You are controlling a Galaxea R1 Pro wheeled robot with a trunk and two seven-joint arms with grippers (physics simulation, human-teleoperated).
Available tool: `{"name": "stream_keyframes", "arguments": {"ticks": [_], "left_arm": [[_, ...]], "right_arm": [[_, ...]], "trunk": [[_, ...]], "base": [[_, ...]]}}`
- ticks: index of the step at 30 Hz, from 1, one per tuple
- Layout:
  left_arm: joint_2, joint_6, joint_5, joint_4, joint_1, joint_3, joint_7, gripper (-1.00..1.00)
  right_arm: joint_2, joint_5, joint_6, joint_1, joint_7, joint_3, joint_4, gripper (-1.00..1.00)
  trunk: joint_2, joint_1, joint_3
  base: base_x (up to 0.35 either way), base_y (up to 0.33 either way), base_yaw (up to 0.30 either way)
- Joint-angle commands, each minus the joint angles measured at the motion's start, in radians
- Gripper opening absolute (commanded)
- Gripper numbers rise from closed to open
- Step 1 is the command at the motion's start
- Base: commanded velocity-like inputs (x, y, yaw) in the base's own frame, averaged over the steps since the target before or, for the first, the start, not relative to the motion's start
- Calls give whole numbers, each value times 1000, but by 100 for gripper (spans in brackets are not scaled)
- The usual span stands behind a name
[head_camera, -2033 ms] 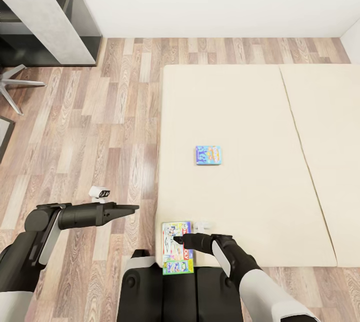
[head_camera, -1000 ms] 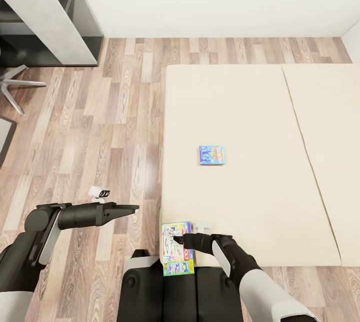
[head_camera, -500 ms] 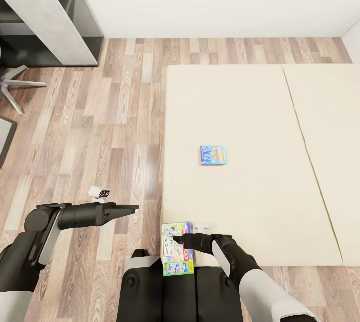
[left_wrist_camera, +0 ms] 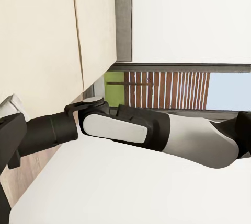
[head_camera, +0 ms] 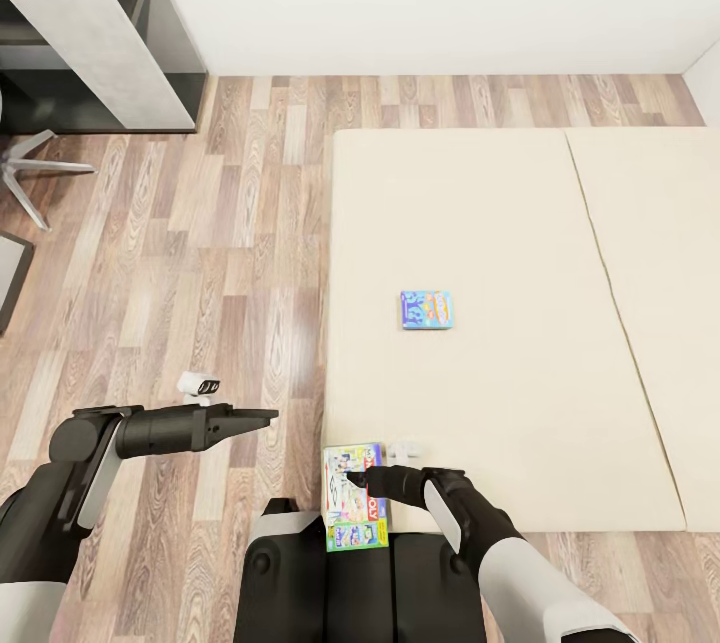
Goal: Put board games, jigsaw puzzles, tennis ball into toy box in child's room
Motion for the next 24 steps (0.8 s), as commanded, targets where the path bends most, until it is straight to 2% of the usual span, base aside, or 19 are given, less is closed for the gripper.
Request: {"name": "stream_keyframes", "arguments": {"ticks": [1,24], "left_arm": [[0,11,0,0,0,0,-3,100],[0,11,1,0,0,0,-3,100]], "right_arm": [[0,-10,8,0,-2,1,-1,100],[0,-10,8,0,-2,2,-1,100]], "trunk": [[-1,1,-1],[-1,1,-1]], "base": [[0,0,0],[0,27,0]]}}
